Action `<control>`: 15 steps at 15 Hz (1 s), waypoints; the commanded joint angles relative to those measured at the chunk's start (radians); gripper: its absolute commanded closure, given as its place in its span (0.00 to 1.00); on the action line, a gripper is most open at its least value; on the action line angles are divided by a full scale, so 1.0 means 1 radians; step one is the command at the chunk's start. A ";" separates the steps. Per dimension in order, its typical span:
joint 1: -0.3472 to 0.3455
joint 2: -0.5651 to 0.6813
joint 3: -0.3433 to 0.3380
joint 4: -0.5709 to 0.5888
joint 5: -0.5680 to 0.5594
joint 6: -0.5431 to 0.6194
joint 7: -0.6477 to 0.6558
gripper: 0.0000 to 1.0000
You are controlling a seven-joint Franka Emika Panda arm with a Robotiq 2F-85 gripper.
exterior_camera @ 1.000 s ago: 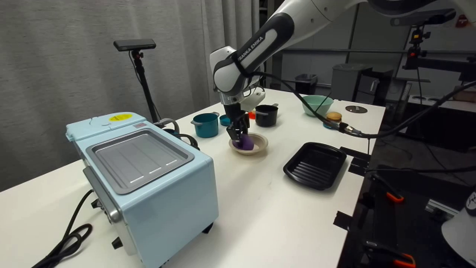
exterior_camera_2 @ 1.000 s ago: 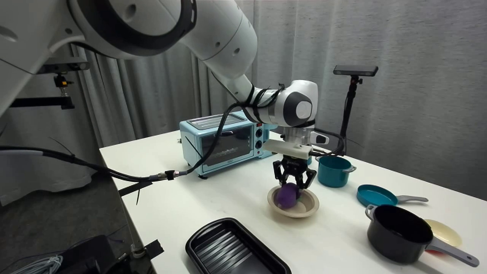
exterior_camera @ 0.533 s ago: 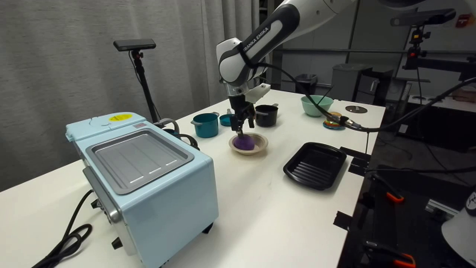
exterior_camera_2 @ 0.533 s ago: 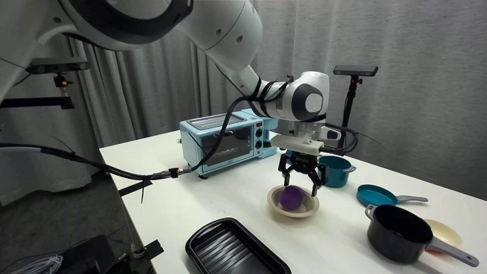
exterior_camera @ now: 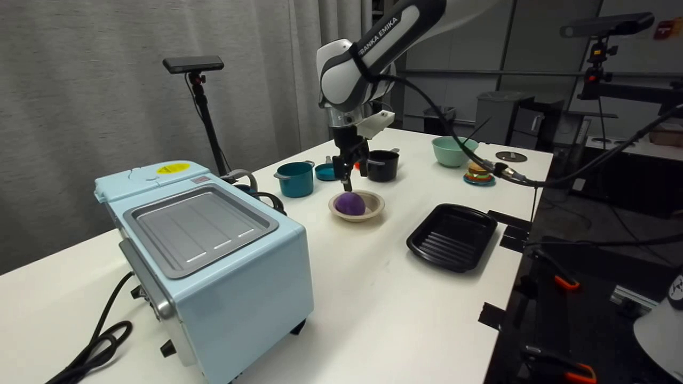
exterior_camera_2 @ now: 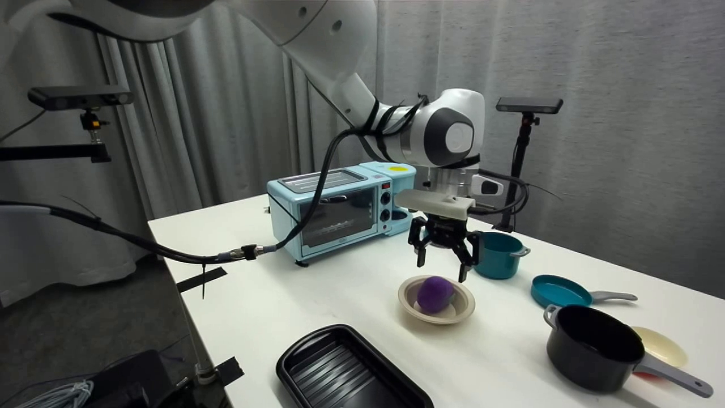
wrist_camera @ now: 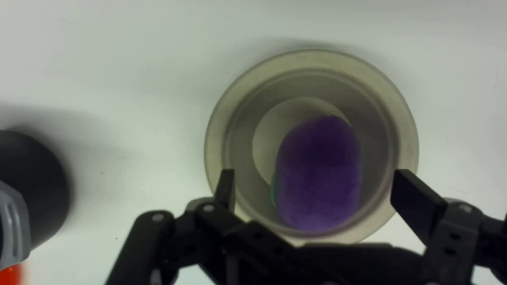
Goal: Pick up the purple toy from the table and put it in the bowl.
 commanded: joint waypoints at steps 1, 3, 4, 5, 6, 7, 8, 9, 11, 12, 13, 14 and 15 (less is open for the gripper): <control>0.003 -0.084 0.001 -0.101 0.023 0.043 0.009 0.00; 0.006 -0.041 -0.005 -0.047 0.009 0.015 0.002 0.00; 0.007 -0.048 -0.005 -0.054 0.009 0.016 0.002 0.00; 0.007 -0.047 -0.006 -0.054 0.009 0.016 0.002 0.00; 0.006 -0.045 -0.006 -0.054 0.009 0.016 0.002 0.00; 0.006 -0.043 -0.006 -0.054 0.009 0.016 0.002 0.00; 0.006 -0.043 -0.006 -0.054 0.009 0.016 0.002 0.00; 0.006 -0.042 -0.006 -0.054 0.009 0.016 0.002 0.00; 0.006 -0.042 -0.006 -0.054 0.009 0.016 0.002 0.00; 0.006 -0.042 -0.006 -0.054 0.009 0.016 0.002 0.00; 0.006 -0.042 -0.006 -0.054 0.009 0.016 0.002 0.00; 0.006 -0.042 -0.006 -0.054 0.009 0.016 0.002 0.00; 0.006 -0.042 -0.006 -0.054 0.009 0.016 0.002 0.00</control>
